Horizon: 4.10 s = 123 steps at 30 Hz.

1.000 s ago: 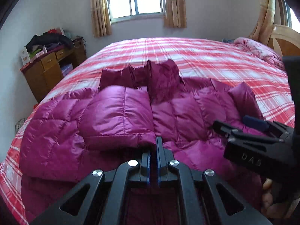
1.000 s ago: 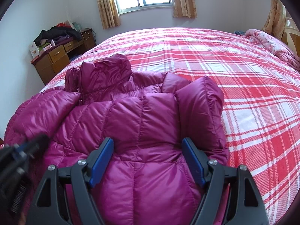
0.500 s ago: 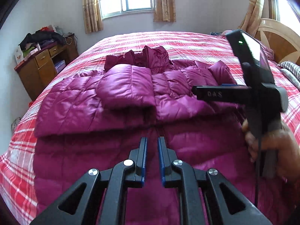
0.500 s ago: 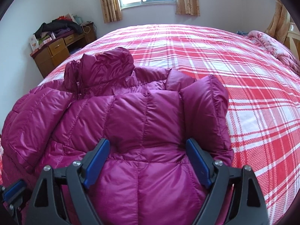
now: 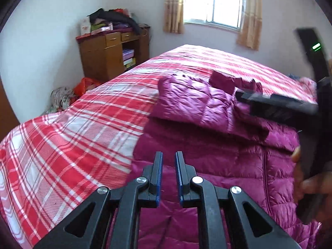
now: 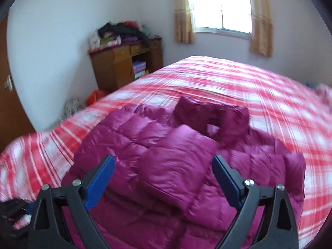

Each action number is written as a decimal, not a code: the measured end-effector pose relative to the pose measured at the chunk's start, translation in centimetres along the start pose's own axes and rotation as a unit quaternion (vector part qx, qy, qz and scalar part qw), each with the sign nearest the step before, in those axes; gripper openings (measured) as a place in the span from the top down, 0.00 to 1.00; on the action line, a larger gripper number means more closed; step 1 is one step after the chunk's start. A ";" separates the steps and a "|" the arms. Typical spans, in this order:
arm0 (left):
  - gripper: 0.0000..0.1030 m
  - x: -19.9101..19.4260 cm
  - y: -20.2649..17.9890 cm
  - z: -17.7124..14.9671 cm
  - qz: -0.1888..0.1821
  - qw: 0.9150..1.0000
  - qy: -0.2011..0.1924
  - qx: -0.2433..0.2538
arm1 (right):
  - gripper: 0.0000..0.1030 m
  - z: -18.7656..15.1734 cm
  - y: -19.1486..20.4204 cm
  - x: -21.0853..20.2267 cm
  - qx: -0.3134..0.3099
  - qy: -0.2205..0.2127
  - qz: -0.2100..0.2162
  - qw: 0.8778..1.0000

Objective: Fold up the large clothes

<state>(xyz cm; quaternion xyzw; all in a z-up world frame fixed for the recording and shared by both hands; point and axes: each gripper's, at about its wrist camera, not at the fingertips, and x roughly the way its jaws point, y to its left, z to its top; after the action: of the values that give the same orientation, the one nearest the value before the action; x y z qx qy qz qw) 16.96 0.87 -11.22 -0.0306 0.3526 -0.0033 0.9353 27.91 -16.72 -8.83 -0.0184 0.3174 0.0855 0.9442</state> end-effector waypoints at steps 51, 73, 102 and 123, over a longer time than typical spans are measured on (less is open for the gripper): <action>0.15 15.3 -1.7 5.4 0.130 0.990 0.046 0.035 | 0.48 -7.2 -8.8 2.4 0.089 0.095 -0.055 0.990; 0.11 14.4 1.1 5.1 0.079 0.994 0.032 -0.069 | 0.07 5.7 -19.9 5.4 0.295 0.128 0.007 0.947; 0.11 10.7 0.4 6.3 0.062 0.996 -0.021 -0.055 | 0.90 -3.2 -21.5 8.1 0.236 0.112 -0.038 0.964; 0.40 23.0 -16.4 17.6 0.053 0.993 0.076 0.078 | 0.90 -4.3 -21.5 7.0 0.238 0.059 -0.022 0.969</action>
<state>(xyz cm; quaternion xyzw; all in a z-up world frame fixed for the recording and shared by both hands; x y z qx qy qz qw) 46.09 -15.12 -12.25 0.0618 0.4223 0.0168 0.9042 34.60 -37.26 -16.89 0.1953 0.3835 -0.0143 0.9025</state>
